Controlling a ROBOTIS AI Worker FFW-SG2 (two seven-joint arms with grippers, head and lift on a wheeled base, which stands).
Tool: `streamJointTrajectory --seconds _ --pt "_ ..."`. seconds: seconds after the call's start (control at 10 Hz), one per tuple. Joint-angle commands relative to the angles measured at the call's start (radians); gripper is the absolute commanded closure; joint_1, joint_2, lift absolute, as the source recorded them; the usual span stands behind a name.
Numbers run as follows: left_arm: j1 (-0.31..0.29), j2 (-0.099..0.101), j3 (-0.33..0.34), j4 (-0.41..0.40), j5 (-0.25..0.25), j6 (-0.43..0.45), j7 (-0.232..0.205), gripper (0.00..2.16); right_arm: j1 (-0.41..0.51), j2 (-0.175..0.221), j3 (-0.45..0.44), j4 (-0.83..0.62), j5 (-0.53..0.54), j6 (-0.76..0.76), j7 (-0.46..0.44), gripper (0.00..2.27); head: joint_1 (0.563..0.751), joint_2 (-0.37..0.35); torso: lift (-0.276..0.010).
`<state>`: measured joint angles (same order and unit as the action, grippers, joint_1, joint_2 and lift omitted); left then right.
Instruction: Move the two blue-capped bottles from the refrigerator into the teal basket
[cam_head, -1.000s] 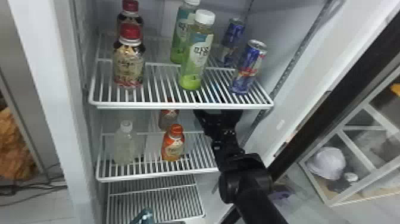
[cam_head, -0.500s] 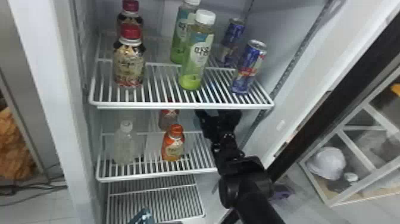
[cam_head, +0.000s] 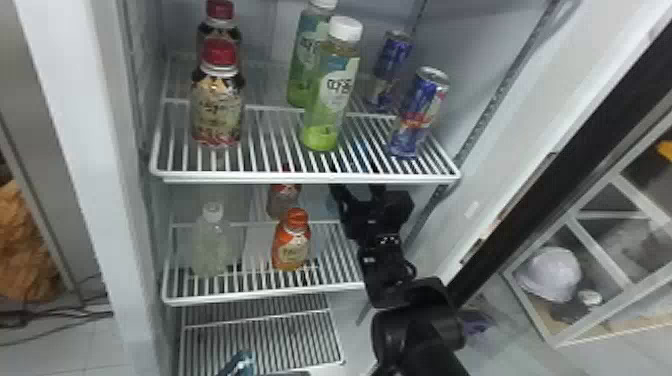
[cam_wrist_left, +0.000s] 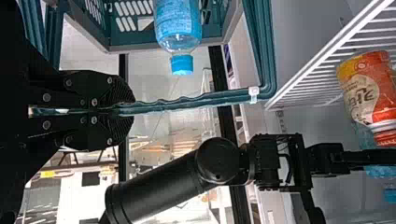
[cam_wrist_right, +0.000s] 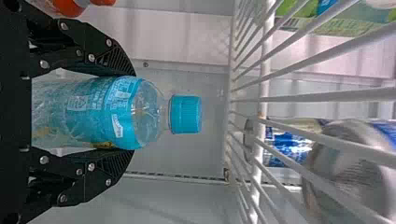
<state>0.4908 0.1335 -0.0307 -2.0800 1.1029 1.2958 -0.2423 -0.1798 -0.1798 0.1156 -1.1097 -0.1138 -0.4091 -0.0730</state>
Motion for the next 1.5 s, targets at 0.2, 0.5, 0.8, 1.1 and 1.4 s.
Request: streamJointTrajectory --seconds 0.2,0.5,0.8,1.1,1.4 --pt "0.000 0.000 0.002 0.000 0.002 -0.002 0.000 1.11 0.096 -0.015 -0.007 -0.119 0.000 0.002 0.009 0.60 0.695 -0.350 -0.136" --pt "0.005 -0.002 0.003 0.002 0.002 -0.005 0.000 1.11 0.231 -0.021 -0.053 -0.308 -0.006 0.036 0.032 0.60 0.695 -0.350 -0.136" --pt "0.007 -0.003 0.003 0.000 0.002 -0.007 0.000 1.11 0.369 -0.026 -0.074 -0.465 -0.032 0.085 0.061 0.60 0.695 -0.350 -0.136" --pt "0.007 -0.003 0.003 0.000 0.002 -0.007 0.000 1.11 0.479 -0.026 -0.096 -0.590 -0.046 0.129 0.087 0.60 0.695 -0.350 -0.136" --pt "0.007 -0.003 0.005 0.000 0.000 -0.010 0.000 1.11 0.631 -0.026 -0.145 -0.774 -0.052 0.193 0.121 0.60 0.695 -0.350 -0.136"
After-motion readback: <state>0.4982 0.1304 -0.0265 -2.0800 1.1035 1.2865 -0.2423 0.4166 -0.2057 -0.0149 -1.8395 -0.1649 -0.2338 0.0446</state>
